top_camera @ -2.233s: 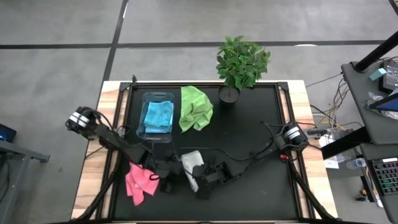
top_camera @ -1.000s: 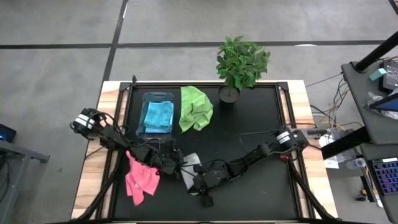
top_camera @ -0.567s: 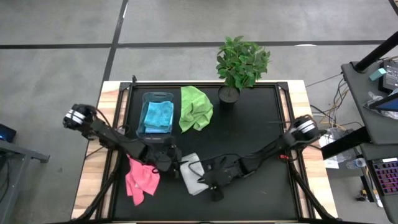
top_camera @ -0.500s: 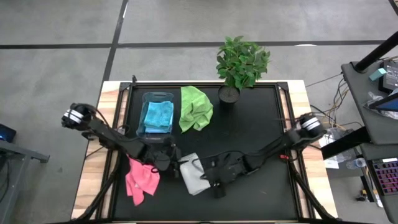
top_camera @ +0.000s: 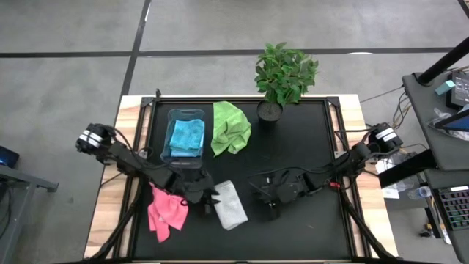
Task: Fold microfiber towels
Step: Fold the white microfiber towel
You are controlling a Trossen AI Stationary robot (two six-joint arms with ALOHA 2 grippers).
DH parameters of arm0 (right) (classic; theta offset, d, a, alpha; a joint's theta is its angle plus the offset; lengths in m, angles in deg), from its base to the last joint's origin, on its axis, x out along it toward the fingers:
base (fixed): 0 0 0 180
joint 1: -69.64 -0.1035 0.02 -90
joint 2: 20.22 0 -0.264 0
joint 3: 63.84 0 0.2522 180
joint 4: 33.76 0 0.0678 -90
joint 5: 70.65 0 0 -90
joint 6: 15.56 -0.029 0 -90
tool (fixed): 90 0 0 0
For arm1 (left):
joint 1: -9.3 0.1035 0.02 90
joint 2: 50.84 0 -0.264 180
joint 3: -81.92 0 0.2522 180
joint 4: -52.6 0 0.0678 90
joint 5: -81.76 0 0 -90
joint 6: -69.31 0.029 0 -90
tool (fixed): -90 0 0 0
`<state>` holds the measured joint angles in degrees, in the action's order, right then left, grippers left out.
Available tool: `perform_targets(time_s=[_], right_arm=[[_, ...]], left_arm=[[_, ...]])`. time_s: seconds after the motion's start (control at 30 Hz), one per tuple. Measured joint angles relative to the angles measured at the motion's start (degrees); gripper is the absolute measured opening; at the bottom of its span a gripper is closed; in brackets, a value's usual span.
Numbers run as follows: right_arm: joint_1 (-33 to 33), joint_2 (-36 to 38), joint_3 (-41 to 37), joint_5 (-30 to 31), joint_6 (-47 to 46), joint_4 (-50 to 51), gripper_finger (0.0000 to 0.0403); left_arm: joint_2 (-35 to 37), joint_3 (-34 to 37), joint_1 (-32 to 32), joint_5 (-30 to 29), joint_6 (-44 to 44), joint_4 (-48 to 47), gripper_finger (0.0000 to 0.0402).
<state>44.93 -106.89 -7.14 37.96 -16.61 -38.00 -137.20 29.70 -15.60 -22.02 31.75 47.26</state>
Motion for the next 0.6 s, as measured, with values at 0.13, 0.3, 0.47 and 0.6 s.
perform_targets(time_s=[0.13,0.3,0.47,0.6], right_arm=[[0.07,0.01,-0.37,-0.04,1.16,-0.26,0.0008],[0.48,0.0,-0.81,-0.13,2.64,0.03,0.0008],[1.24,0.0,-0.88,-0.13,2.79,-0.07,0.0008],[1.51,0.0,-0.97,-0.55,2.79,-0.25,0.0008]], left_arm=[[-3.08,-0.04,1.18,-0.12,-1.13,-0.42,0.0143],[-4.51,0.13,3.87,-1.5,0.78,-0.57,0.0143],[-4.53,0.04,8.3,-1.6,7.7,-1.18,0.0143],[-4.51,-1.06,12.44,-1.64,14.94,0.57,0.0143]])
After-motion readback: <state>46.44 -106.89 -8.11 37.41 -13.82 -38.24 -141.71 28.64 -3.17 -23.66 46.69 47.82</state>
